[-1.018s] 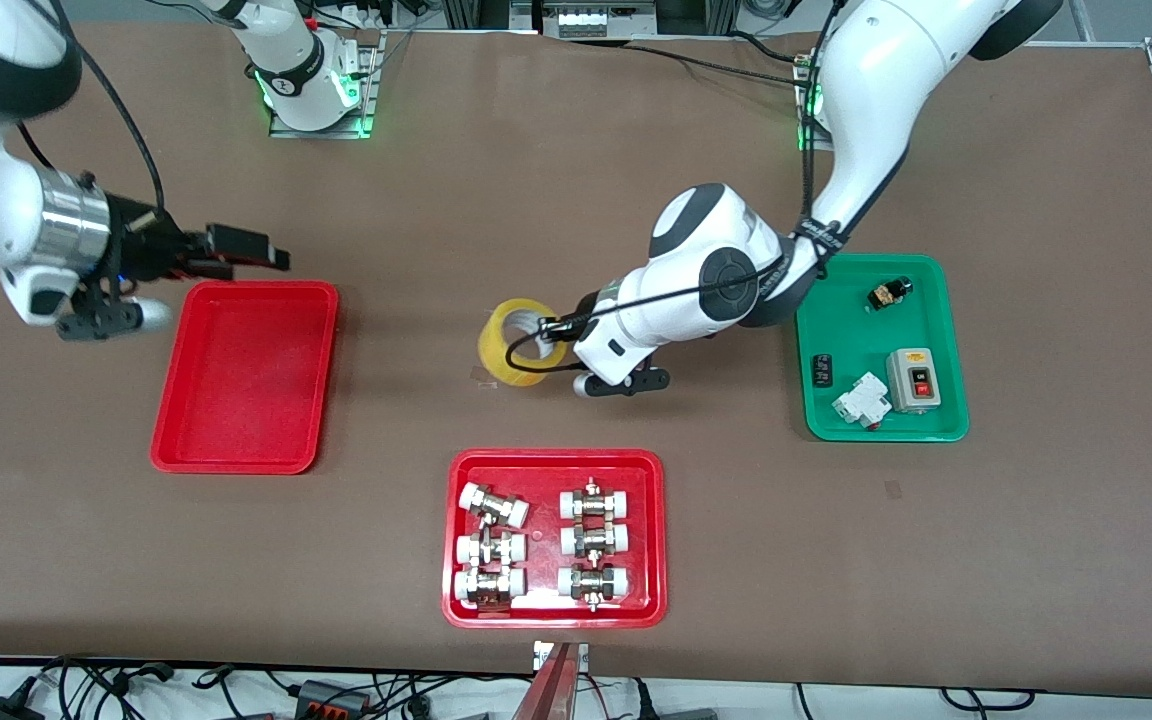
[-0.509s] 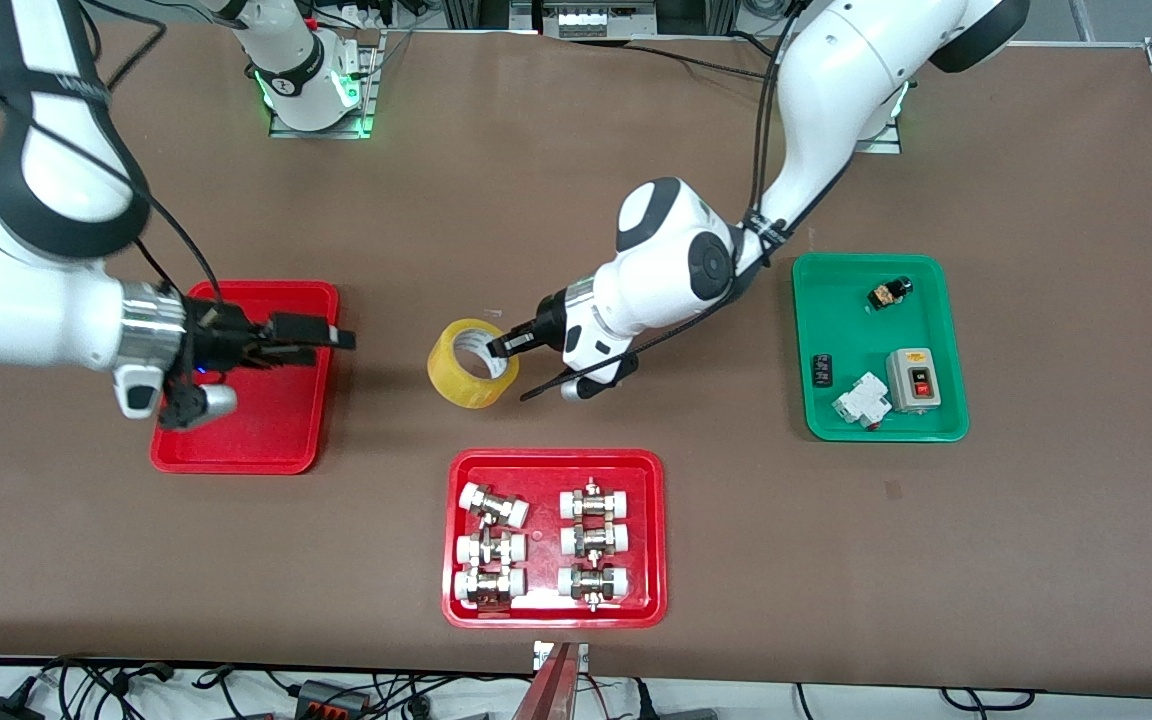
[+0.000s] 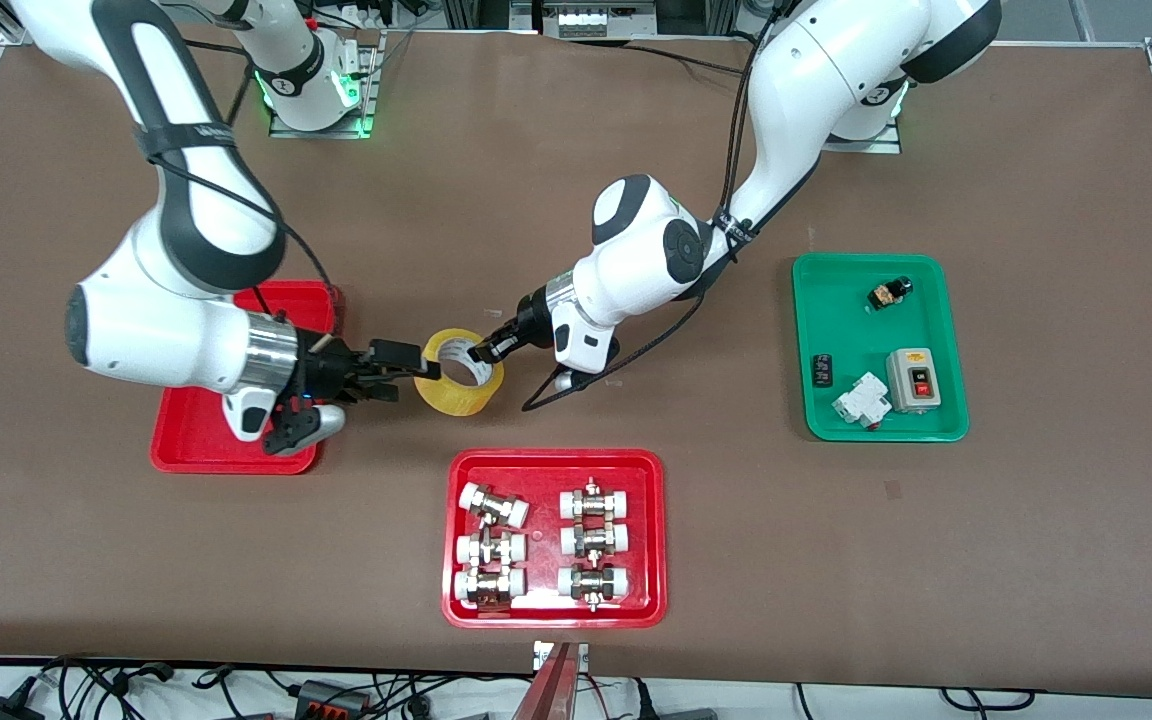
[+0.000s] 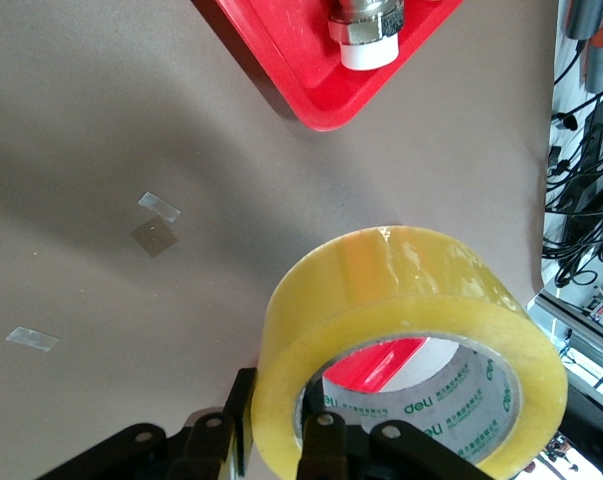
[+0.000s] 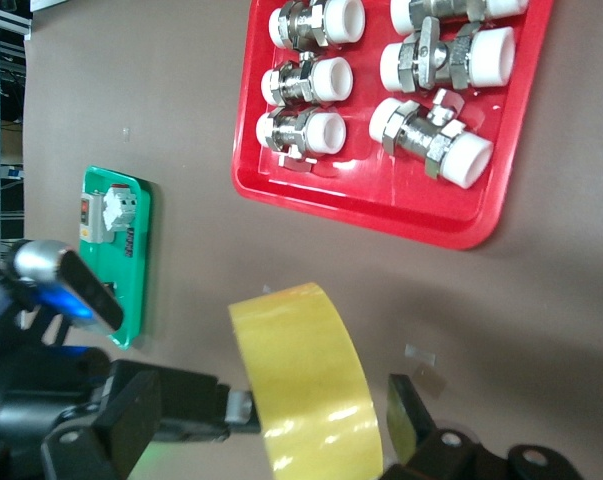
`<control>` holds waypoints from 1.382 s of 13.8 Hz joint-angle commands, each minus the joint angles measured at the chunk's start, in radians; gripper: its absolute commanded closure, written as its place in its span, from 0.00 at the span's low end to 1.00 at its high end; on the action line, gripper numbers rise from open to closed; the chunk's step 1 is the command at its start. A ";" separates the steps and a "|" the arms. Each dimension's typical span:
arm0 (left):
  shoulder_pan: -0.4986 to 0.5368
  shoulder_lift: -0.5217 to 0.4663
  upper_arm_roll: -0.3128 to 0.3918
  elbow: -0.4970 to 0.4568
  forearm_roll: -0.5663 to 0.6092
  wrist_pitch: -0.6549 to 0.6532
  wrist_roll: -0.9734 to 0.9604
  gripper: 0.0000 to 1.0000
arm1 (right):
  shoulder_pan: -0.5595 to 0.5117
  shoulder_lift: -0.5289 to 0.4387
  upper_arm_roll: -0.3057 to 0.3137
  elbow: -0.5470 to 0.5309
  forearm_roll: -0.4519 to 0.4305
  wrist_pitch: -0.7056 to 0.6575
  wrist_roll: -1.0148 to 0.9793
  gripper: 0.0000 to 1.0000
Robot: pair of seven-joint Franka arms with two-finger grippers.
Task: Left arm passes tape to right arm into tray
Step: 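Grasp the tape with the right gripper beside the left gripper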
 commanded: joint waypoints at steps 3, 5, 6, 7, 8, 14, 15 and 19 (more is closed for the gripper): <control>-0.010 0.008 0.003 0.035 -0.025 0.007 0.011 0.99 | 0.019 0.028 -0.002 -0.018 0.021 0.053 -0.069 0.00; -0.011 0.008 0.003 0.035 -0.024 0.007 0.014 0.99 | 0.019 0.030 -0.002 -0.018 0.021 0.052 -0.069 0.00; -0.011 0.008 0.003 0.035 -0.022 0.007 0.015 0.99 | 0.020 0.028 -0.002 -0.018 0.021 0.052 -0.069 0.11; -0.011 0.008 0.003 0.035 -0.022 0.007 0.017 0.99 | 0.022 0.027 -0.002 -0.018 0.021 0.053 -0.069 0.39; -0.011 0.008 0.003 0.035 -0.022 0.007 0.017 0.99 | 0.023 0.025 -0.002 -0.016 0.021 0.053 -0.067 0.60; -0.001 0.005 0.003 0.036 -0.022 0.007 0.017 0.93 | 0.026 0.019 -0.002 -0.012 0.021 0.041 -0.038 1.00; -0.001 0.002 0.005 0.036 -0.019 0.007 0.015 0.65 | 0.026 0.019 -0.002 -0.010 0.021 0.040 -0.038 1.00; 0.079 -0.075 0.028 -0.009 0.019 -0.002 0.020 0.00 | 0.026 0.018 -0.002 -0.007 0.020 0.040 -0.033 1.00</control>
